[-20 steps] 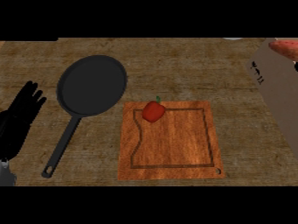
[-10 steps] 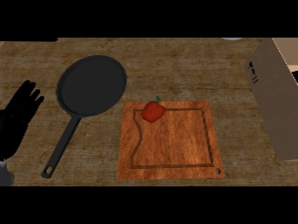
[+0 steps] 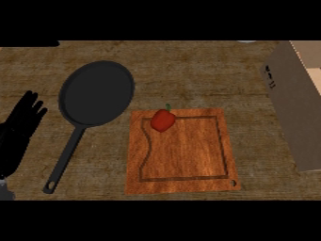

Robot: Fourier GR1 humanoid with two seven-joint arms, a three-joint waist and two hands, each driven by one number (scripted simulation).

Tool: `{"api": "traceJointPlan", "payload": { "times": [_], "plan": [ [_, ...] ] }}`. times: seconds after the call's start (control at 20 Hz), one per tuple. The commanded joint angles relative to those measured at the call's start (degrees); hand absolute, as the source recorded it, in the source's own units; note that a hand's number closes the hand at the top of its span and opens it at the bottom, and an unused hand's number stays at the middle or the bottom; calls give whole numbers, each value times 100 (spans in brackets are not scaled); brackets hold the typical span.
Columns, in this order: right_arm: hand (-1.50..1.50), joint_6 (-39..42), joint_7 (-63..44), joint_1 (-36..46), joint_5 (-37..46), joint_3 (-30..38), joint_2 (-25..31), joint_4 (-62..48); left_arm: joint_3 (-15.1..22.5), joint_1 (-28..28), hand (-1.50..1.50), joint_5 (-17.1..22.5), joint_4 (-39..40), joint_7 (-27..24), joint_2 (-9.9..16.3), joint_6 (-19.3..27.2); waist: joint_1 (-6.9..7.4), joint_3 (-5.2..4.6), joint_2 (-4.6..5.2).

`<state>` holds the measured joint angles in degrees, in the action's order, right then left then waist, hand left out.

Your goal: Pick the sweet potato from the cutting board and place it in the cardboard box

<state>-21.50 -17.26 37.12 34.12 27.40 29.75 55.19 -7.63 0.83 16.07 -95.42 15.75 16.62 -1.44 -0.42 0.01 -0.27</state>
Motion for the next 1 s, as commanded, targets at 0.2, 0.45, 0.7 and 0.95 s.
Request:
{"api": "traceJointPlan", "payload": {
  "times": [0.2, 0.45, 0.7, 0.95],
  "plan": [
    [-150, 294, -9, -1133, -1202, 925, 159, 1388, -86, -227, 0, -47, -84, -148, -77, -67, -53, -2, -8],
    [-150, 1167, 25, -1977, -1969, 1447, 581, 2129, -236, 118, 0, -18, 421, -279, -42, -201, -72, -5, 7],
    [-150, 1515, 706, -2655, -2520, 1856, 602, 2161, -335, 56, 0, 80, 68, 140, 90, -332, -6, -1, 16],
    [-150, 1584, 855, -2969, -2597, 1850, 610, 2208, -77, 35, 0, -411, 279, -323, -375, -141, 16, -2, 23]
  ]
}}
